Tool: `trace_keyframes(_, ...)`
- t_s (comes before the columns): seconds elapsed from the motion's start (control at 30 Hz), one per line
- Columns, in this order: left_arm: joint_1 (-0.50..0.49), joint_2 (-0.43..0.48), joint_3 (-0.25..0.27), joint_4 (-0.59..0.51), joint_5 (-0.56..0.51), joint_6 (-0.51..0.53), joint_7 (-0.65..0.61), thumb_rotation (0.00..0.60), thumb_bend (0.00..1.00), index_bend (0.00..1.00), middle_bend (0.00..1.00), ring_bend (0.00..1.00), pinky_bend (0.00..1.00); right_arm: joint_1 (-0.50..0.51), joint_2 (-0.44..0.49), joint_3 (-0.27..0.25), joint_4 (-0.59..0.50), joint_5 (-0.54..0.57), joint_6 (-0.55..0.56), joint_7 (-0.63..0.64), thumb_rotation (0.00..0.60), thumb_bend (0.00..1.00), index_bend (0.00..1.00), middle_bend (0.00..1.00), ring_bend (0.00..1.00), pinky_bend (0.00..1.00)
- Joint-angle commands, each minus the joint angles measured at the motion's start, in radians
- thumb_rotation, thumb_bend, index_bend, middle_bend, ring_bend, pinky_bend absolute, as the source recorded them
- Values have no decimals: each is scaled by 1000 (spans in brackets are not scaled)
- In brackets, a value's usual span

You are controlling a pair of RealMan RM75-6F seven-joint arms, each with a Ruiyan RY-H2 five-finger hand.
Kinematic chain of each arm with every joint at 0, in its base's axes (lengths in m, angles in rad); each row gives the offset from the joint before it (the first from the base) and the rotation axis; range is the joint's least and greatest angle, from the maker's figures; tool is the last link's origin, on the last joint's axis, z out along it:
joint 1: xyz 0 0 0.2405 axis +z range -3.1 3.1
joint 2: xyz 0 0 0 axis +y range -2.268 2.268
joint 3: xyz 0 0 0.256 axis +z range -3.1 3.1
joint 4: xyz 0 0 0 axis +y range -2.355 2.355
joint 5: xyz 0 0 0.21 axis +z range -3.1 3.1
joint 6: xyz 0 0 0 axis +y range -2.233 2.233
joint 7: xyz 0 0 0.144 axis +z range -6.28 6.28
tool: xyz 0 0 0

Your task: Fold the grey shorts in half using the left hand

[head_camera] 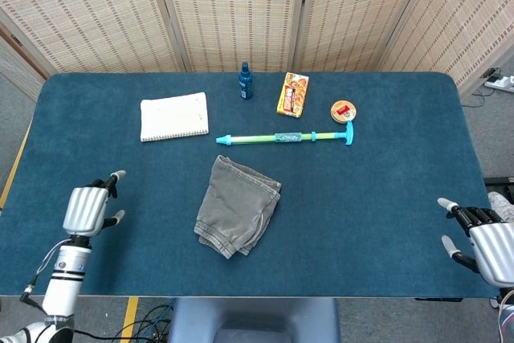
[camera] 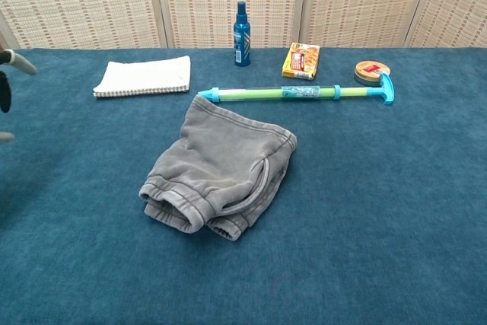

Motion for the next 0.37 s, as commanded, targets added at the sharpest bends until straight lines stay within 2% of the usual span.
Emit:
trace_keyframes(0.03,49,28,24,-19,1,42,-18,600,203,240,552,450,609,-4,-4,-4,2,3,1,3,600,346,198,404,389,363)
trace_keyframes(0.37,177,90,66,-59,21,151,-45,600,203,245,543,447,598,10,-18,-7,2,0,-19,-3,600,346,198,402,389,364)
